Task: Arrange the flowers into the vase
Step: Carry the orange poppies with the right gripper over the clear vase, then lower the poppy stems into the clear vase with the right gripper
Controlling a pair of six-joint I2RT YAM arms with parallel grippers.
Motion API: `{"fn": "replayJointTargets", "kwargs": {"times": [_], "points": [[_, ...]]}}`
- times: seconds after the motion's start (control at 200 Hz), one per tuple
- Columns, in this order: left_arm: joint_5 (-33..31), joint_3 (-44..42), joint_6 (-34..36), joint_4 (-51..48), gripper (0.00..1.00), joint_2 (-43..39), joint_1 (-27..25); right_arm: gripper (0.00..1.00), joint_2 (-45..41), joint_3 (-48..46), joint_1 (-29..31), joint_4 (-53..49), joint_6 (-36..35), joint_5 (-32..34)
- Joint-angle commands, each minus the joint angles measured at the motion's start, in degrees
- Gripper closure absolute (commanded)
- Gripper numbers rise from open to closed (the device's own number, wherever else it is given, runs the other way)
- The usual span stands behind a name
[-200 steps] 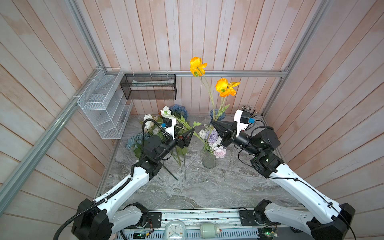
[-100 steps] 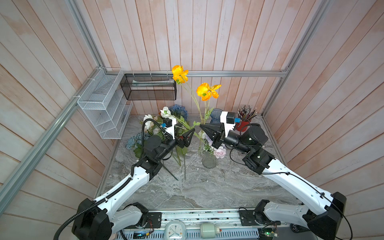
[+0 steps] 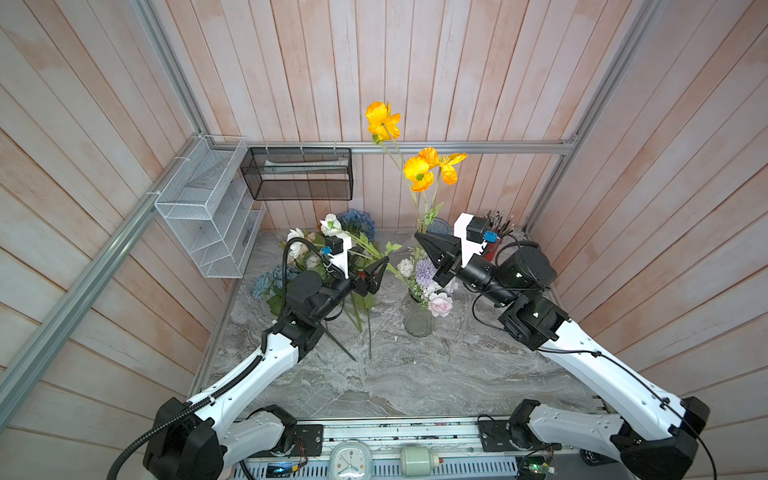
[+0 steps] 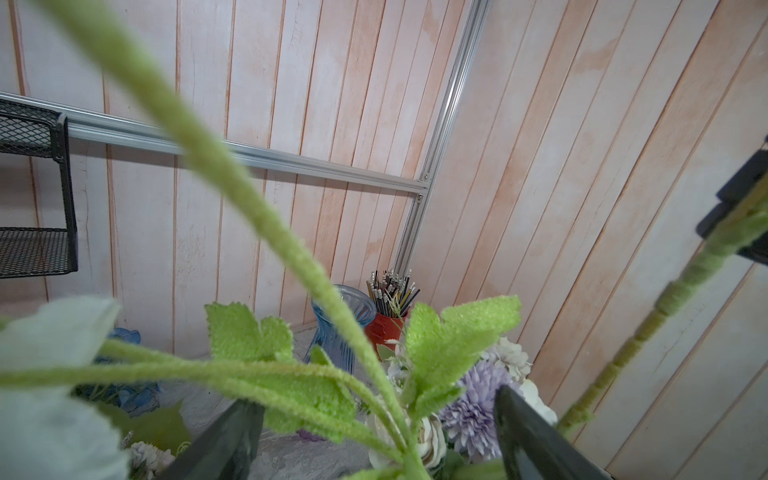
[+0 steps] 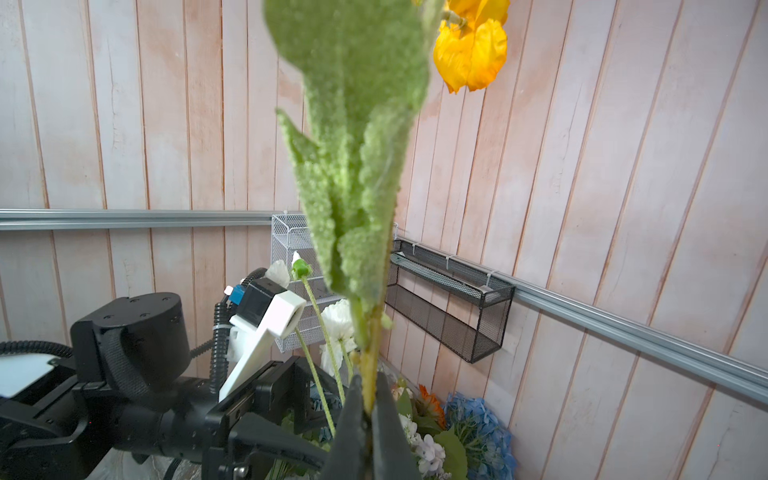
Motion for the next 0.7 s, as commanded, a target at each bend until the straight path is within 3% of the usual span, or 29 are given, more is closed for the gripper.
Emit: {"fn": "replayJointTargets", "kwargs": {"times": [0.0, 0.31, 0.695], "points": [[-0.4, -0.8, 0.3, -0.1, 0.12, -1.0, 0.2, 1.00, -0.8, 2.1, 0.2, -2.4, -2.2, 1.9], [-0.3, -1.2, -0.2, 0.0, 0.12, -1.4, 0.2, 1.00, 0.6, -1.6, 0.2, -2.9, 0.1, 0.7], [-0.3, -1.7, 0.1, -0.3, 0.12, -2.5, 0.2, 1.00, 2.9, -5.3, 0.1, -2.8, -1.0, 4.7]]}}
